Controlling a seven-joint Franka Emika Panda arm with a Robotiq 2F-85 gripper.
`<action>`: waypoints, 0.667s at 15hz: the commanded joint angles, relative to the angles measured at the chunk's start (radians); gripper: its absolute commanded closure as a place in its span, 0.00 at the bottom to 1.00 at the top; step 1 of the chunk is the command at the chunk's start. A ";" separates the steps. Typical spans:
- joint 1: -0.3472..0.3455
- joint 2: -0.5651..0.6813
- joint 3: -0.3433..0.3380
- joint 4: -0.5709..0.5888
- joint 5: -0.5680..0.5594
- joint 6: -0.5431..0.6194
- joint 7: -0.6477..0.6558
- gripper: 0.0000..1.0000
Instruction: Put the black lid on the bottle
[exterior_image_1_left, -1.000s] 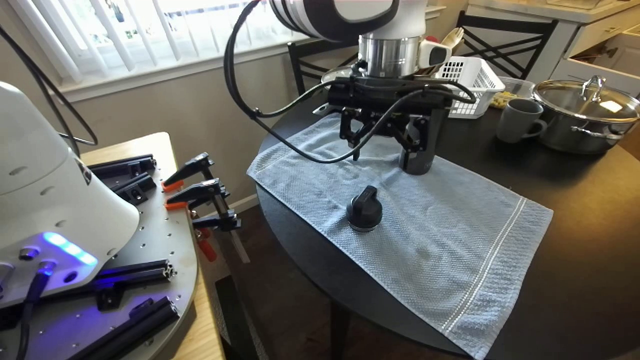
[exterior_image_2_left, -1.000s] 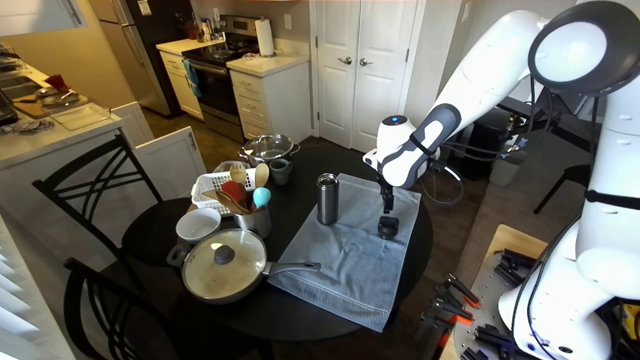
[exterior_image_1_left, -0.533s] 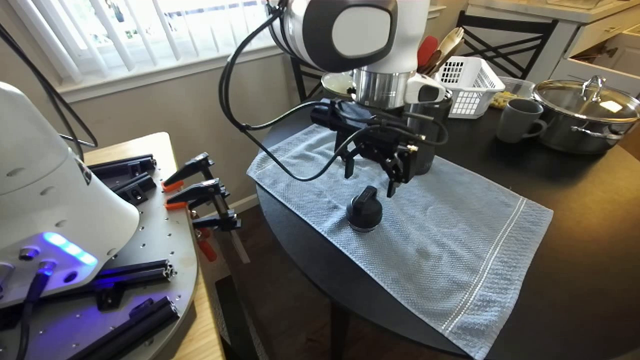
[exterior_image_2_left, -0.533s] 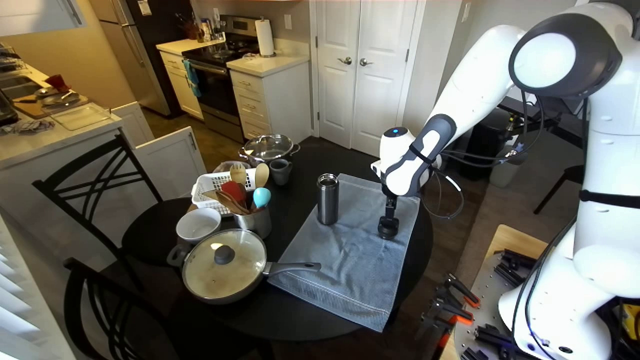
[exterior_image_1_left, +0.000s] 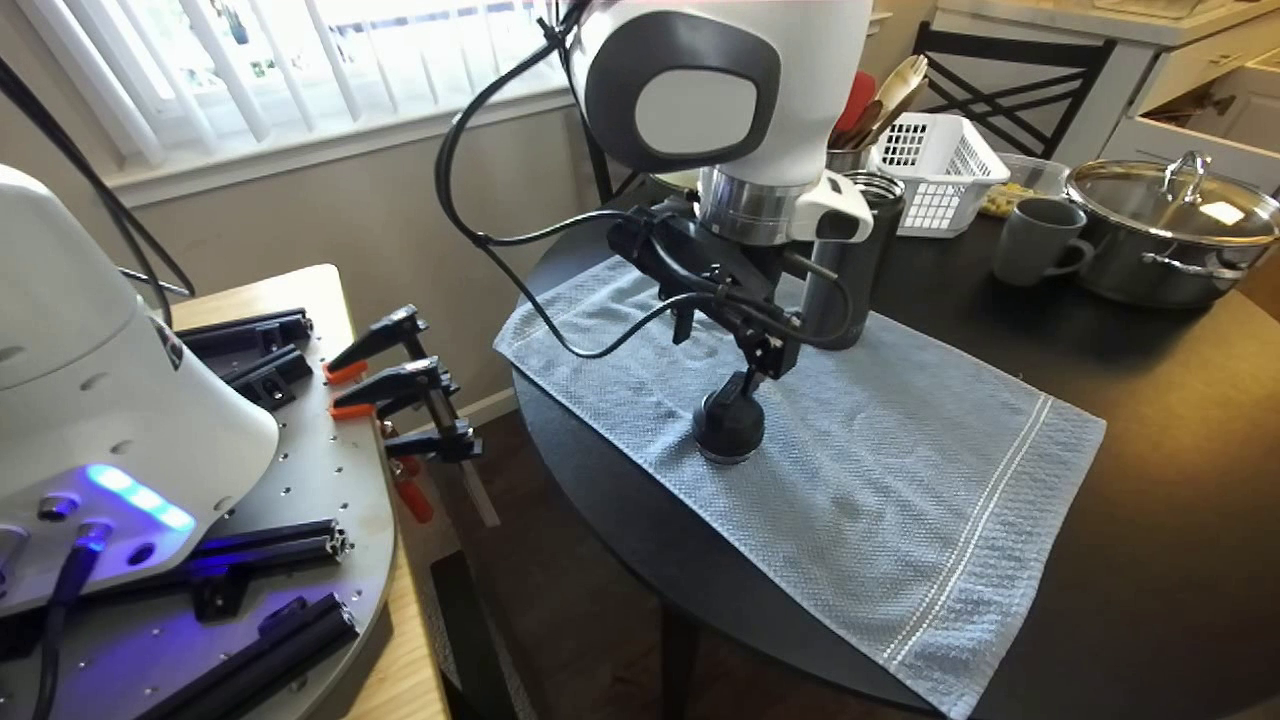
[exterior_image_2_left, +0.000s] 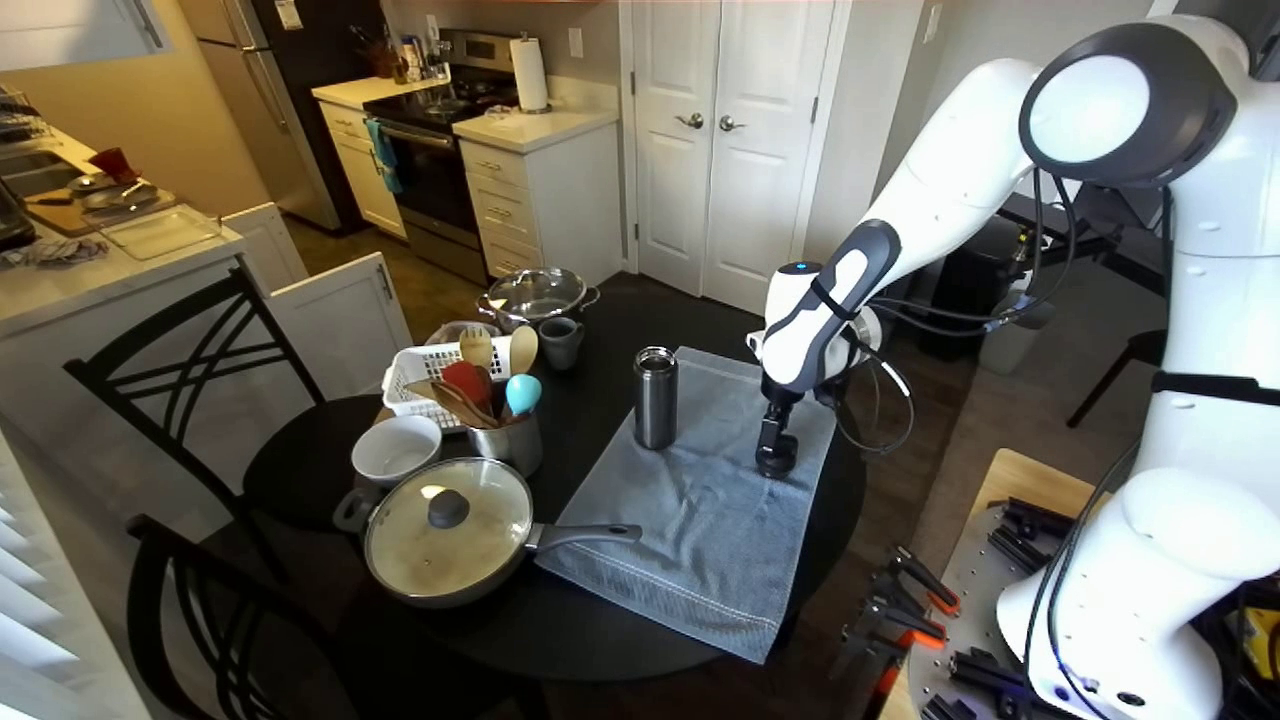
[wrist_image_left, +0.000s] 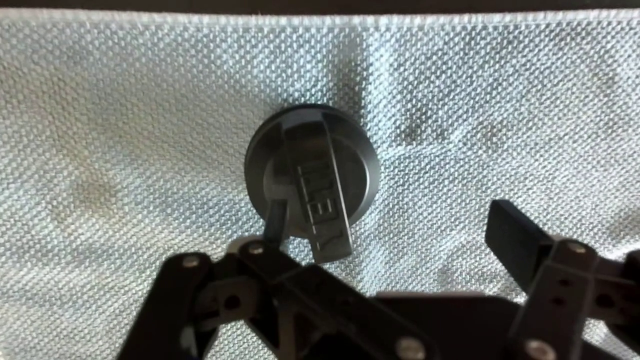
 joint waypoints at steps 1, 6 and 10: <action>-0.042 0.018 0.030 -0.006 -0.003 0.056 -0.098 0.00; -0.047 0.036 0.027 0.005 -0.070 0.108 -0.229 0.00; -0.037 0.049 0.014 0.012 -0.110 0.094 -0.295 0.00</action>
